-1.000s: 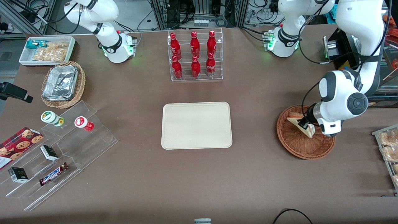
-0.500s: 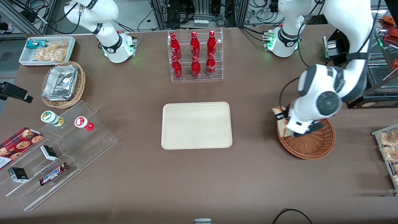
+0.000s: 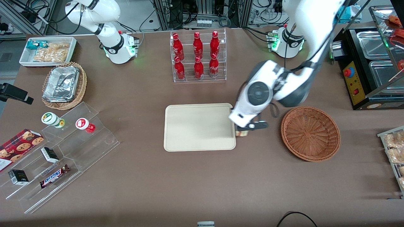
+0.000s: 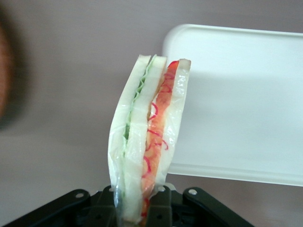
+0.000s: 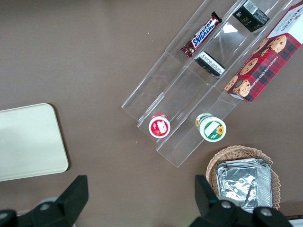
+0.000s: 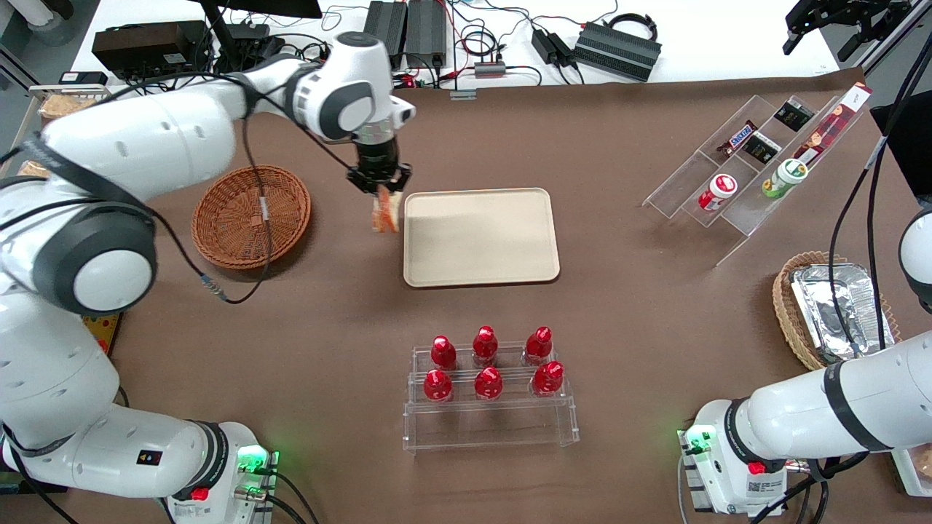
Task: Place sandwich from basket to tray
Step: 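Lift the sandwich out of the basket and carry it over the tray, then lower the sandwich onto the white tray with the left gripper, then open the left gripper and raise it off the sandwich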
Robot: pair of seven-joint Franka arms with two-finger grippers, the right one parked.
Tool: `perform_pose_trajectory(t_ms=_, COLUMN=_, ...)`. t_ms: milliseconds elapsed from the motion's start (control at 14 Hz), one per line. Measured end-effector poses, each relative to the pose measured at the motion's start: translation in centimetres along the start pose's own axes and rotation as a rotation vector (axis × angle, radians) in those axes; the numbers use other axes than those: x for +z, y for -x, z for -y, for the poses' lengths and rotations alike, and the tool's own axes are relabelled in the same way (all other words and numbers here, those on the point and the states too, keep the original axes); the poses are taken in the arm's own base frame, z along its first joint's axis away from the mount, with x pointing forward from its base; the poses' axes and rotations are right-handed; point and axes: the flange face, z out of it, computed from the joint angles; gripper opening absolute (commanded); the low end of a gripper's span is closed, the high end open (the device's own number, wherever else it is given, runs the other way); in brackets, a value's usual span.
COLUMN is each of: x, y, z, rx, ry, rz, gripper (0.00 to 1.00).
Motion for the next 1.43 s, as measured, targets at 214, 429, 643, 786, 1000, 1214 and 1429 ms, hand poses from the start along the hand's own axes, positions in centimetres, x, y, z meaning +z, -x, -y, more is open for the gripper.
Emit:
perform_pose_trajectory(t_ms=214, x=1.7, y=0.2, z=-6.5, rx=-0.025, ry=0.02, rz=-0.019, gripper=0.03)
perform_pose_trajectory(t_ms=429, x=3.3, y=0.7, z=-11.5, rx=-0.094, ry=0.023, rz=-0.063, gripper=0.03)
perform_pose_trajectory(t_ms=643, x=5.5, y=1.3, z=-14.1, rx=-0.125, ry=0.011, rz=-0.09, gripper=0.05)
perform_pose_trajectory(t_ms=786, x=7.5, y=1.2, z=-15.0, rx=-0.121, ry=0.025, rz=-0.087, gripper=0.07)
perform_pose_trajectory(t_ms=1000, x=10.9, y=1.6, z=-16.2, rx=-0.105, ry=0.026, rz=-0.068, gripper=0.28)
perform_pose_trajectory(t_ms=1214, x=11.9, y=2.1, z=-16.7, rx=-0.095, ry=0.026, rz=-0.064, gripper=1.0)
perform_pose_trajectory(t_ms=1429, x=10.8, y=2.0, z=-17.0, rx=-0.095, ry=0.051, rz=-0.081, gripper=1.0)
